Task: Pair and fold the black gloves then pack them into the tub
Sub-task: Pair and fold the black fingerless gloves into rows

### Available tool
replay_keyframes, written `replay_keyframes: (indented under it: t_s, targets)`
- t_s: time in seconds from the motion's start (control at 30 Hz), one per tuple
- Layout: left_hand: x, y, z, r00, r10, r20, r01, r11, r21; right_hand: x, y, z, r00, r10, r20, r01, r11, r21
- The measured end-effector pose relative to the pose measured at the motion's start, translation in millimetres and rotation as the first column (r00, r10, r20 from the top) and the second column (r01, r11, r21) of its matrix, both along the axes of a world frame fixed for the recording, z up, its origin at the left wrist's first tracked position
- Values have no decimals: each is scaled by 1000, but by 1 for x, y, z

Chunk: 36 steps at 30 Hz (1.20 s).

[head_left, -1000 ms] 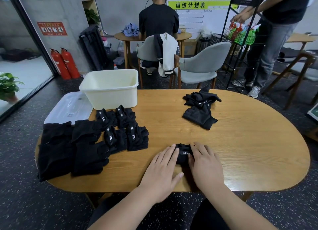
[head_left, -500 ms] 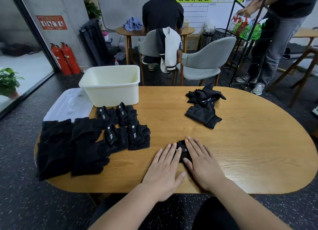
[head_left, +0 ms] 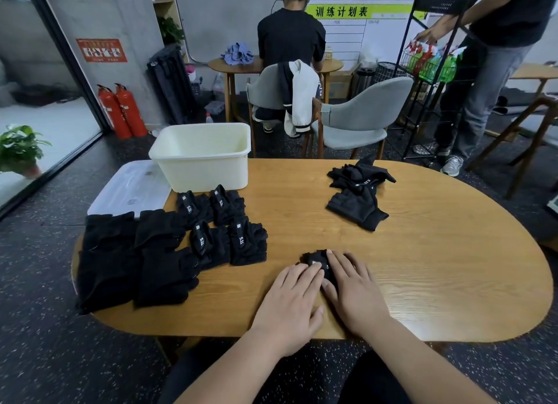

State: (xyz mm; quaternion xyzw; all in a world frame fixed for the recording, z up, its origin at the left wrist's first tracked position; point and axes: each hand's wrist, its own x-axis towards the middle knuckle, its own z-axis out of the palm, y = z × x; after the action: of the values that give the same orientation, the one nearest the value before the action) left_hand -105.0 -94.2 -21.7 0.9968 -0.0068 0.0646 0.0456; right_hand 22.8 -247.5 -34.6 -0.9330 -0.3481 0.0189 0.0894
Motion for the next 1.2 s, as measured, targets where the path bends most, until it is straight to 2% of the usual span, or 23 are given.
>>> replay_keyframes:
  t_s: [0.17, 0.3, 0.4, 0.47, 0.57, 0.67, 0.77, 0.93, 1.03, 1.2]
  targets:
    - [2, 3, 6, 999, 40, -3, -40, 999, -34, -4, -6, 16, 998, 42, -42, -41, 999, 15]
    - [1, 17, 10, 999, 30, -23, -31, 998, -59, 1, -24, 27, 987, 140, 79, -144, 989, 42]
    - [3, 30, 15, 999, -17, -37, 13, 995, -94, 2, -37, 23, 963, 257, 76, -257, 966, -17]
    - [4, 36, 19, 997, -54, -56, 50, 996, -67, 2, -39, 19, 958, 284, 32, -283, 958, -52]
    - [3, 43, 19, 995, -69, -68, 71, 997, 33, -3, -30, 18, 972, 226, 71, -223, 974, -42]
    - [-2, 52, 15, 1000, 9, -8, -8, 991, 137, -5, -11, 22, 986, 141, 93, -139, 990, -32]
    - [-6, 65, 17, 988, 139, 61, -147, 976, 161, 0, 10, 24, 990, 99, 103, -96, 995, -35]
    - [-11, 87, 13, 953, 300, 45, -303, 947, 109, 15, 56, 35, 995, 88, 44, -84, 993, -81]
    - [-14, 88, 4, 927, 372, 42, -373, 927, 25, 29, 84, 35, 994, 102, 43, -97, 990, -105]
    - [-10, 90, 6, 912, 410, 30, -410, 912, -18, 57, 127, 39, 995, 97, 9, -95, 987, -130]
